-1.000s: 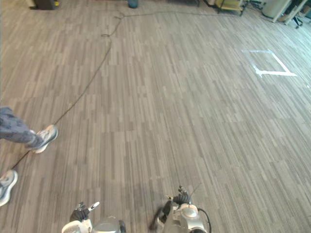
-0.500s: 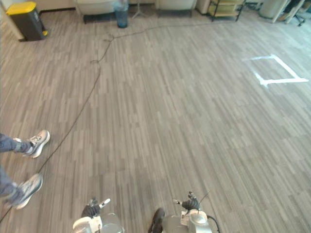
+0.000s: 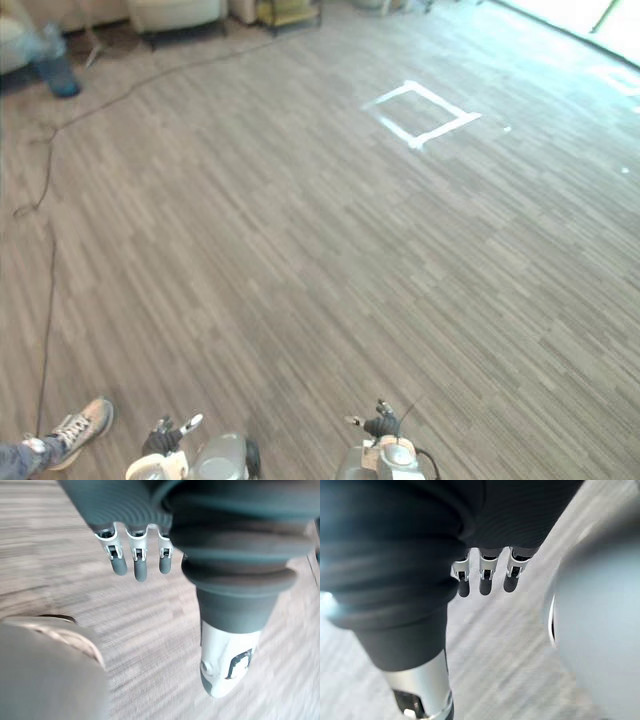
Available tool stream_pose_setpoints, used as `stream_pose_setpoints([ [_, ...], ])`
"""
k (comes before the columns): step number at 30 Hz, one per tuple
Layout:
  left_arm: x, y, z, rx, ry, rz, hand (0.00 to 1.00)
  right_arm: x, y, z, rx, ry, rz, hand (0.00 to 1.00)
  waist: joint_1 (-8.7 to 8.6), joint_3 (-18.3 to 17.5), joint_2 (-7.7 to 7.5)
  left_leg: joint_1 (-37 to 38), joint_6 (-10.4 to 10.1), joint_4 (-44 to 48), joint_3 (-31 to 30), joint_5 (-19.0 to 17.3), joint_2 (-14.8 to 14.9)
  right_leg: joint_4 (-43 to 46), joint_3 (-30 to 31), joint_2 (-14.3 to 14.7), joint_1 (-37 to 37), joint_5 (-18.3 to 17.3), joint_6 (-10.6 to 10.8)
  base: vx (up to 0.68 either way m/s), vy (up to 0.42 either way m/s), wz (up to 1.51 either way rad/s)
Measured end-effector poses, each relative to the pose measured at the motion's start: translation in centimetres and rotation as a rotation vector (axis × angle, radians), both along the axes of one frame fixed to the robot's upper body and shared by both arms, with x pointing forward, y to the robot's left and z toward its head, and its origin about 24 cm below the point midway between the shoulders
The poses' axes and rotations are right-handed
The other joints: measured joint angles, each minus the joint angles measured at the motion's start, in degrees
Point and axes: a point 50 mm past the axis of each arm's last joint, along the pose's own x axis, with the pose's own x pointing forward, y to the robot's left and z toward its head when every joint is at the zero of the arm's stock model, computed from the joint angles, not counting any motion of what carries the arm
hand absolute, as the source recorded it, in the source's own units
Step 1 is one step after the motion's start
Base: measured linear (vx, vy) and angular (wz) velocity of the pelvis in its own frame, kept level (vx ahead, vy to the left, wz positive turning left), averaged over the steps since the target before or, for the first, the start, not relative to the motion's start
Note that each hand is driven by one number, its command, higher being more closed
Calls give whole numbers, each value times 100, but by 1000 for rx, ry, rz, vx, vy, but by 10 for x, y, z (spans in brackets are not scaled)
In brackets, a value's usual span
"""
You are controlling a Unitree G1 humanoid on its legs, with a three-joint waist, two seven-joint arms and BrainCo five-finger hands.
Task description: Pick up cushions and gather them together orderly.
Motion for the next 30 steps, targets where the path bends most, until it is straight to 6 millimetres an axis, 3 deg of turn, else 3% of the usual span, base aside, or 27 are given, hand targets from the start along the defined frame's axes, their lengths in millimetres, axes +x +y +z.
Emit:
stream_pose_setpoints([
  [2, 1, -4, -1, -11, 5, -2, 0, 10, 0, 4, -2, -27, 8, 0, -12, 50, 78, 427, -110, -355, 353, 60, 82, -743, -782, 47, -395, 71, -127, 504, 15, -72],
  [4, 2, -7, -3, -21, 9, -1, 0, 16, -1, 7, -6, -43, 16, 0, -30, 99, 159, 879, -268, -724, 687, 147, 107, -1830, -1480, 278, -674, 479, -297, 546, -5, -78],
  [5, -1, -8, -4, -24, 18, 2, 0, 15, 0, 7, -6, -39, 27, 0, -26, 78, 105, 1190, -486, -952, 856, 264, -28, -2926, -1815, 548, -718, 1121, -508, 736, -73, -66],
  [6, -5, -5, -4, -16, 28, 7, 0, 8, -1, 4, -6, -24, 24, 0, -42, 6, -10, 1477, -653, -923, 793, 238, -124, -3188, -1677, 698, -748, 1706, -1164, 623, -75, -58],
  [7, -4, -7, -5, -21, 30, 7, 0, 12, -6, 7, -20, -43, 24, 0, -60, -1, 35, 1581, -724, -870, 744, 197, -88, -2971, -1482, 714, -820, 1793, -1609, 773, -117, -48],
  [8, -2, -17, -7, -44, 32, -11, 0, 18, -17, 12, -52, -69, 25, 0, -91, -133, 347, 1505, -881, -475, 576, 276, 210, -2255, -1423, 740, -987, 1217, -1385, 616, -135, -32],
  [9, 4, -23, -7, -50, 27, -41, 0, 20, -22, 15, -65, -84, 17, 0, -190, -151, 459, 1144, -840, 476, 273, 479, 514, -1975, -1411, 813, -980, 831, -1293, 616, -135, -35],
  [10, 5, -23, -7, -48, 27, -46, 0, 20, -22, 15, -63, -83, 16, 0, -194, -144, 501, 980, -802, 918, 166, 626, 657, -1985, -1402, 873, -908, 756, -1296, 564, -195, -34],
  [11, 5, -29, -8, -63, 30, -50, 0, 17, -16, 12, -46, -67, 18, 0, -188, -83, 627, 322, -536, 2703, -95, 873, 1220, -2242, -1343, 1206, -525, 630, -1243, 328, -114, -38],
  [13, 7, -32, -8, -78, 19, -43, 0, 10, -15, 7, -37, -35, 11, 0, -162, -27, 584, -166, -499, 4159, -183, 599, 1541, -2653, -1165, 1481, 131, 546, -1198, 504, -150, -45],
  [14, 12, -30, -4, -66, -9, -51, 0, 3, -14, 4, -35, -15, 7, 0, -150, 33, 469, -459, -446, 4593, -188, 420, 1505, -3043, -1007, 1575, 793, 484, -1085, 570, -156, -38],
  [15, 13, -29, -3, -61, -12, -54, 0, 2, -14, 3, -35, -11, 6, 0, -147, 49, 398, -613, -404, 4615, -171, 387, 1487, -3192, -950, 1613, 981, 471, -1037, 516, -140, -40],
  [18, 20, -24, 2, -43, -52, -54, 0, 3, -15, 3, -38, -12, 5, 0, -99, 36, 344, -1720, -305, 3796, -135, 227, 1180, -3782, -565, 1789, 1548, 447, -797, 349, -37, -63],
  [20, 30, -19, 9, -26, -106, -47, 0, 5, -12, 4, -35, -12, 9, 0, 20, 137, 193, -2257, -285, 1834, -485, 296, 487, -4082, -205, 1753, 1921, 444, -645, 435, 66, -77],
  [21, 31, -18, 10, -24, -114, -43, 0, 4, -12, 3, -33, -6, 9, 0, 57, 159, 147, -2246, -335, 1126, -616, 465, 306, -4143, -106, 1736, 2023, 436, -576, 557, 162, -79],
  [22, 31, -20, 10, -28, -120, -35, 0, 0, -11, 1, -29, 6, -8, 0, 82, 155, 149, -2201, -383, -300, -977, 1003, 5, -4316, 80, 1781, 2269, 422, -397, 473, 177, -74],
  [24, 30, -20, 10, -29, -119, -29, 0, -6, -10, -2, -25, 22, -18, 0, 166, 132, 157, -2118, -319, -635, -1301, 1900, -60, -4484, 438, 1809, 2562, 308, -136, 520, 240, -93],
  [25, 31, -19, 11, -24, -120, -29, 0, -11, -4, -4, -13, 34, -22, 0, 205, 81, 47, -2144, -149, -397, -1292, 2051, -123, -4463, 620, 1715, 2634, 209, 6, 690, 304, -105],
  [26, 35, -14, 13, -13, -132, -34, 0, -15, 3, -6, 6, 43, -22, 0, 177, 61, -196, -2246, 74, 265, -1146, 1427, -173, -3772, 824, 1393, 2433, 39, 261, 566, 246, -76],
  [27, 36, -14, 13, -13, -133, -33, 0, -16, 3, -7, 8, 45, -24, 0, 173, 61, -210, -2228, 90, 374, -1088, 1293, -160, -3461, 852, 1309, 2318, 17, 304, 546, 244, -65],
  [28, 35, -14, 13, -13, -126, -34, 0, -17, 3, -7, 9, 45, -26, 0, 173, 53, -226, -2121, 147, 532, -990, 1075, -167, -2551, 880, 1101, 2005, 20, 345, 487, 252, -38],
  [30, 28, -12, 8, -8, -81, -59, 0, -15, -3, -6, -4, 38, -24, 0, -6, 101, -212, -1340, 307, 477, -908, 523, -392, -36, 595, 313, 1241, 366, 346, 598, 236, -7],
])
